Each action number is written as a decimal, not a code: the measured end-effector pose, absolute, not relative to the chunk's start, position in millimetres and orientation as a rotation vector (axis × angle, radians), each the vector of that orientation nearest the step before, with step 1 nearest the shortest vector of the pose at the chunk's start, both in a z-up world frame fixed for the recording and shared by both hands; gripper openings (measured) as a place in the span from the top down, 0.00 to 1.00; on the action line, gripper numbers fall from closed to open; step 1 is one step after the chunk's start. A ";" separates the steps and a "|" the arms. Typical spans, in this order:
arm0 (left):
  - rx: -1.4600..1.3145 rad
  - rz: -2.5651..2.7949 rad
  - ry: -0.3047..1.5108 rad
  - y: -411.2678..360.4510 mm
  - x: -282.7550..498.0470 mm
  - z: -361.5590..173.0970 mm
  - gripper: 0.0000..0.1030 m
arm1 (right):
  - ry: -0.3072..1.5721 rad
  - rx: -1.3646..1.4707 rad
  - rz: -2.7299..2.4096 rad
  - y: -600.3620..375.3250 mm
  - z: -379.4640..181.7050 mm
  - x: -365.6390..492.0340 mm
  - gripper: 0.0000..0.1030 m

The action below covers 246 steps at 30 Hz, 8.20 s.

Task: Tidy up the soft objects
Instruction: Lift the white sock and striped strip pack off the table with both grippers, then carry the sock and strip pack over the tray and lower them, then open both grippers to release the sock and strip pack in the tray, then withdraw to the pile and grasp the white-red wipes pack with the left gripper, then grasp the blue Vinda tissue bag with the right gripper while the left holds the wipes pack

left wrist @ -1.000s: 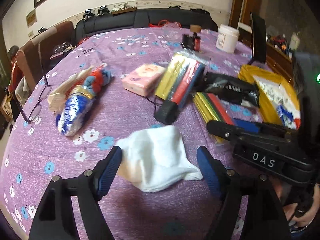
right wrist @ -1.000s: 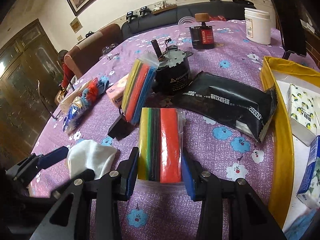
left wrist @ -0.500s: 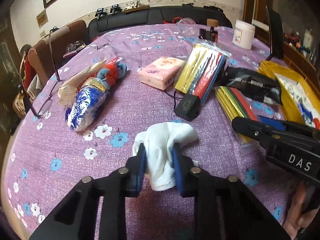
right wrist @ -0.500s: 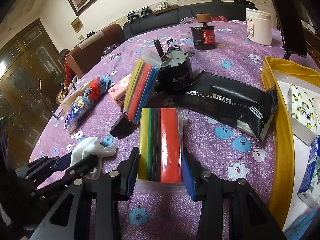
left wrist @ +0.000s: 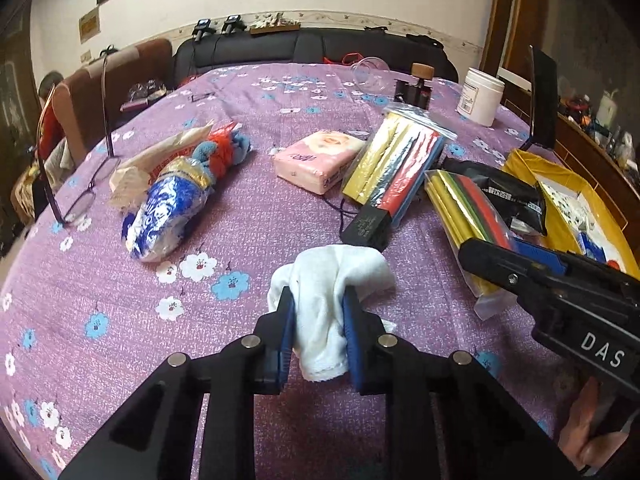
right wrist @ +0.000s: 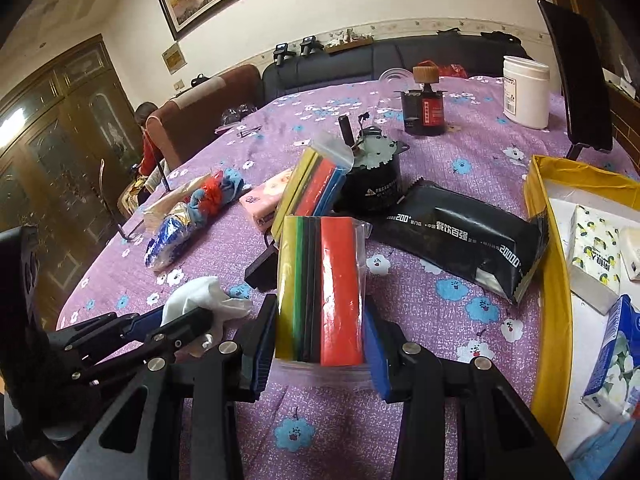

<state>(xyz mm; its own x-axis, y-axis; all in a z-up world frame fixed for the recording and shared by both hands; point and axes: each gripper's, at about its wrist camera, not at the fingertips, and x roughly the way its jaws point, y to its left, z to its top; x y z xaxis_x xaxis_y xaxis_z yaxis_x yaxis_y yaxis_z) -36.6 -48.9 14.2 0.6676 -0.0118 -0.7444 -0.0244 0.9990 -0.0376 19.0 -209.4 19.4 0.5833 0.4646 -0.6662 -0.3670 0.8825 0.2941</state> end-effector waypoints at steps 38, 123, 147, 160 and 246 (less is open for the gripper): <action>-0.100 -0.090 0.756 -67.0 -70.6 47.2 0.79 | 0.744 0.191 0.457 -252.3 52.6 -32.9 0.58; -0.032 -0.540 0.712 -238.3 -47.6 85.3 0.40 | 0.703 0.254 -0.031 -440.3 67.7 -66.9 0.39; -0.203 -0.234 0.670 -34.9 -47.0 87.9 0.37 | 0.777 0.031 0.392 -231.8 52.5 -46.5 0.38; -0.177 0.048 0.837 97.2 32.7 67.5 0.35 | 0.912 0.090 0.499 -207.2 7.0 -23.6 0.38; -0.196 -0.120 0.803 19.1 -87.0 22.3 0.55 | 0.830 0.031 0.555 -151.9 18.9 -3.8 0.52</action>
